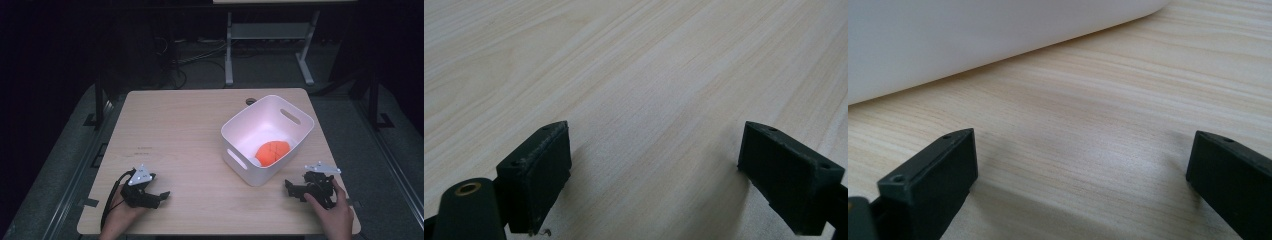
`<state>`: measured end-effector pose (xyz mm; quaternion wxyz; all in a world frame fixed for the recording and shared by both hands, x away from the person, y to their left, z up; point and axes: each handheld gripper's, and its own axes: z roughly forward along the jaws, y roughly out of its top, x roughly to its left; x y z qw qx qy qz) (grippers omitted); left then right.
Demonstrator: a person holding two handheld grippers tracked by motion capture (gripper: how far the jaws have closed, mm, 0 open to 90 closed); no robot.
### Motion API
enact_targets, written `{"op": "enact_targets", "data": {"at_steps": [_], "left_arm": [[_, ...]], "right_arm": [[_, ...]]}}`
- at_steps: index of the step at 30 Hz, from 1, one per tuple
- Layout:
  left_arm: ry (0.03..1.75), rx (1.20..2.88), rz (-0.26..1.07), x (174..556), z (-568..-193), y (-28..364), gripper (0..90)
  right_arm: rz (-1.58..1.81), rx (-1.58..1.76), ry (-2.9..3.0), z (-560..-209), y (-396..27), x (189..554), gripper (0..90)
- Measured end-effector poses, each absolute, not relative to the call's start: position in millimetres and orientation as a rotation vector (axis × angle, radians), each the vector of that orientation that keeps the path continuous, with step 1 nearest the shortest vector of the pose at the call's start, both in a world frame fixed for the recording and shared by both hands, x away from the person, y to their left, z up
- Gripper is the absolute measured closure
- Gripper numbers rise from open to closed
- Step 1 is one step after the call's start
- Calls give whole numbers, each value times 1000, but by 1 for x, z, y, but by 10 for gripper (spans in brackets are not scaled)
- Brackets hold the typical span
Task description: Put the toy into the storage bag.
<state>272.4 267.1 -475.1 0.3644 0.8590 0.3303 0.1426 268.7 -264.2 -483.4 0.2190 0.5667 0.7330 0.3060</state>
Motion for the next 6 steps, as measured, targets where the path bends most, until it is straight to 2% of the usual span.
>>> {"op": "enact_targets", "data": {"at_steps": [6], "left_arm": [[850, 2209, 366, 272, -475, 267, 127]], "right_arm": [[848, 1570, 2026, -483, -264, 269, 0]]}}
